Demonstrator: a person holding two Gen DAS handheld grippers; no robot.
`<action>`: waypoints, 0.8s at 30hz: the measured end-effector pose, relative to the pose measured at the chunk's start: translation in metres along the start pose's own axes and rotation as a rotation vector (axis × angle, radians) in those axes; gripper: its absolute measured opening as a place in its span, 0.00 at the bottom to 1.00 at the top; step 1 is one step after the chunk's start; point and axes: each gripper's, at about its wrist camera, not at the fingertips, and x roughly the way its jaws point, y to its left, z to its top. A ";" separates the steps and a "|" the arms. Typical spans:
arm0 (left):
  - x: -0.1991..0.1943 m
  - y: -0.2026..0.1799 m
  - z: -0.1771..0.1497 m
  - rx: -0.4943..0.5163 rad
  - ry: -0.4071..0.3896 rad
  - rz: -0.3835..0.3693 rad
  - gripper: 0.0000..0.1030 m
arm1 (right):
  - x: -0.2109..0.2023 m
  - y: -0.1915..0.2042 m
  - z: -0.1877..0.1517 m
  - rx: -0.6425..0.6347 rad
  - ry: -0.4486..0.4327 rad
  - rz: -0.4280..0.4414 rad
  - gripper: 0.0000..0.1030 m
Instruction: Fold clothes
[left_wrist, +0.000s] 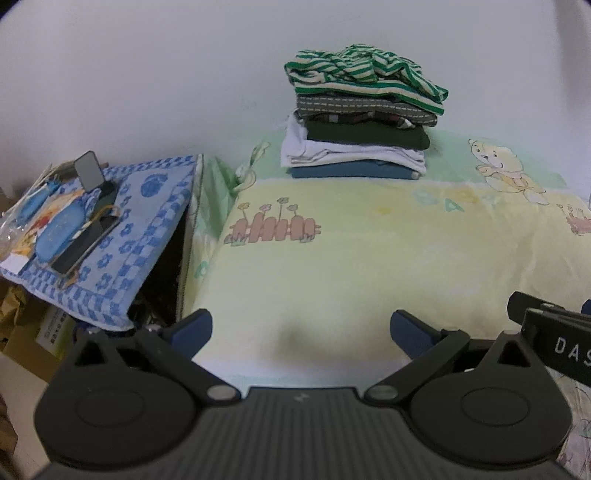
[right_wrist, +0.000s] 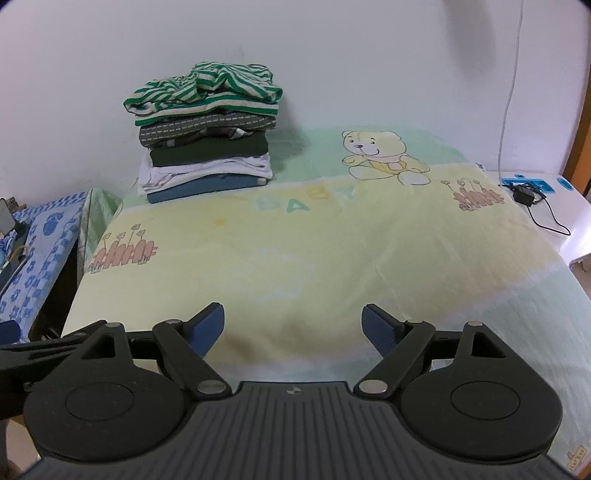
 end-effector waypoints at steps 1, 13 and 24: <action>-0.003 0.002 0.000 -0.014 -0.016 -0.019 0.99 | 0.000 -0.001 0.000 0.001 0.002 0.002 0.82; -0.007 0.002 -0.001 -0.045 -0.047 0.057 0.99 | -0.004 -0.013 0.000 -0.008 -0.008 0.006 0.82; 0.013 -0.009 -0.001 -0.010 0.113 -0.018 0.99 | -0.002 -0.016 0.007 -0.028 0.025 0.001 0.82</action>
